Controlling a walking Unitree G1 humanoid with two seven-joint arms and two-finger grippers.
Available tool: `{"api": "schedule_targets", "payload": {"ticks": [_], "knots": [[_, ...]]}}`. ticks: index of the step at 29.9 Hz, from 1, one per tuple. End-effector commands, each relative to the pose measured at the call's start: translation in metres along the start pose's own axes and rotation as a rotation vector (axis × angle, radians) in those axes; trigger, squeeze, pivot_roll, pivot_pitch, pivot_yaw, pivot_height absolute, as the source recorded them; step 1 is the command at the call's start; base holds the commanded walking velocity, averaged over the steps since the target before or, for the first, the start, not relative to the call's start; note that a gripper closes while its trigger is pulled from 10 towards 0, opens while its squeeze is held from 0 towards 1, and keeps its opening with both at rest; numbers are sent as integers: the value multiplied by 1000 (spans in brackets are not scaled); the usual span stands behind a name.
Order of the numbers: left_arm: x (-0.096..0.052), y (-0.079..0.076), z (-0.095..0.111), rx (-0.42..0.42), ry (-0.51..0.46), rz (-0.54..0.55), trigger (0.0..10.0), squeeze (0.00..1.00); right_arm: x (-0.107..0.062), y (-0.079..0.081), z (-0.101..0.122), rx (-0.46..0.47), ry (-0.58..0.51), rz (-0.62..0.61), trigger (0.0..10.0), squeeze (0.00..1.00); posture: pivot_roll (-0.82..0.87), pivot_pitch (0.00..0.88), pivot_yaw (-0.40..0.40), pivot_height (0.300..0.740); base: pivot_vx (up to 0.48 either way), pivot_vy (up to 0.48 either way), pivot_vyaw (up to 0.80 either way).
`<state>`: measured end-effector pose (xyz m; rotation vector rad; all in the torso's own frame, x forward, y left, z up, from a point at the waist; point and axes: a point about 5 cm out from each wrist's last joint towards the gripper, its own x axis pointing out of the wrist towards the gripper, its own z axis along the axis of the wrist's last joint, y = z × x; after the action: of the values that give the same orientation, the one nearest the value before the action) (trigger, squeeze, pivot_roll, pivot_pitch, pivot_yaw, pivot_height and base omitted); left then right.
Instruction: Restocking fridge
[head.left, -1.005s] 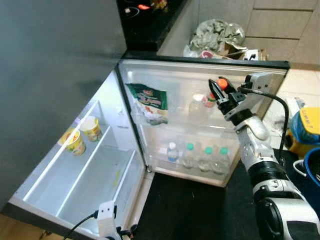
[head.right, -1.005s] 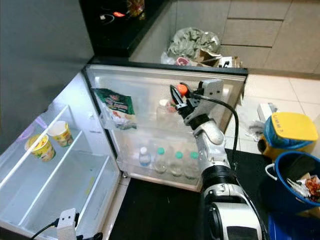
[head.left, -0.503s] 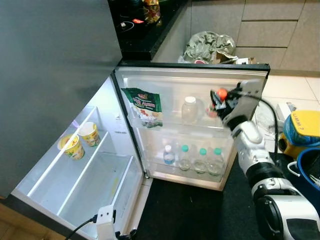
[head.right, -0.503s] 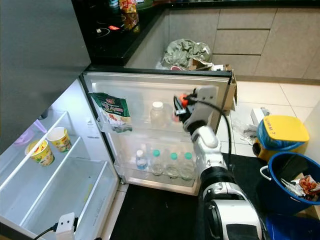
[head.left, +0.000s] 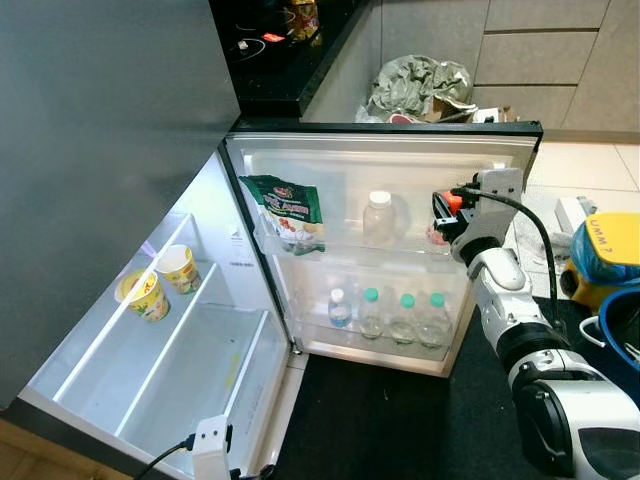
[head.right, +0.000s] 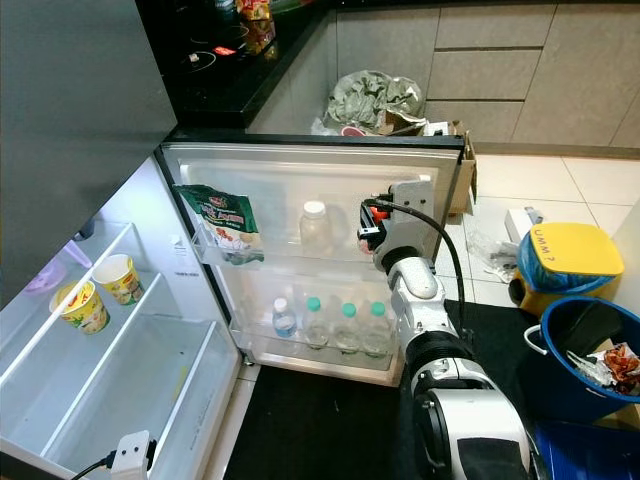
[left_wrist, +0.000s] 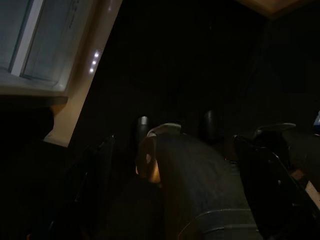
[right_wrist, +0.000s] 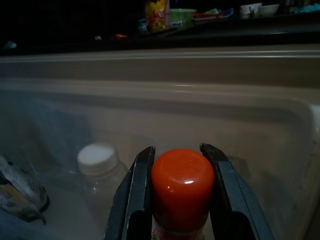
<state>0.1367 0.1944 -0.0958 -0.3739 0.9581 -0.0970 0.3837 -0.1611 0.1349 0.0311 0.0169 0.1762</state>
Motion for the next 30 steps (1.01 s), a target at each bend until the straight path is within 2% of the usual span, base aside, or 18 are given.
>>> {"api": "schedule_targets", "payload": {"ticks": [1, 6, 13, 18, 30], "knots": [[-5, 9, 1, 28, 2, 15, 10000, 0, 3, 7, 4, 12, -16, 33, 10000, 0, -5, 31, 110, 740, 0, 0, 0], [-6, 11, 1, 42, 2, 7, 10000, 0, 4, 7, 3, 0, -5, 29, 10000, 0, -5, 55, 123, 740, 0, 0, 0], [-15, 23, -3, 69, 7, 4, 10000, 0, 3, 0, 2, -36, 11, -32, 10000, 0, 17, 120, 155, 740, 0, 0, 0], [-18, 26, -3, 78, 4, -2, 10000, 0, 3, 0, 1, -50, 18, -41, 10000, 0, 29, 142, 163, 740, 0, 0, 0], [-19, 26, -4, 82, -10, -14, 10000, 0, 1, 12, -13, -10, 66, 29, 10000, 0, 35, 158, 159, 740, 0, 0, 0]]}}
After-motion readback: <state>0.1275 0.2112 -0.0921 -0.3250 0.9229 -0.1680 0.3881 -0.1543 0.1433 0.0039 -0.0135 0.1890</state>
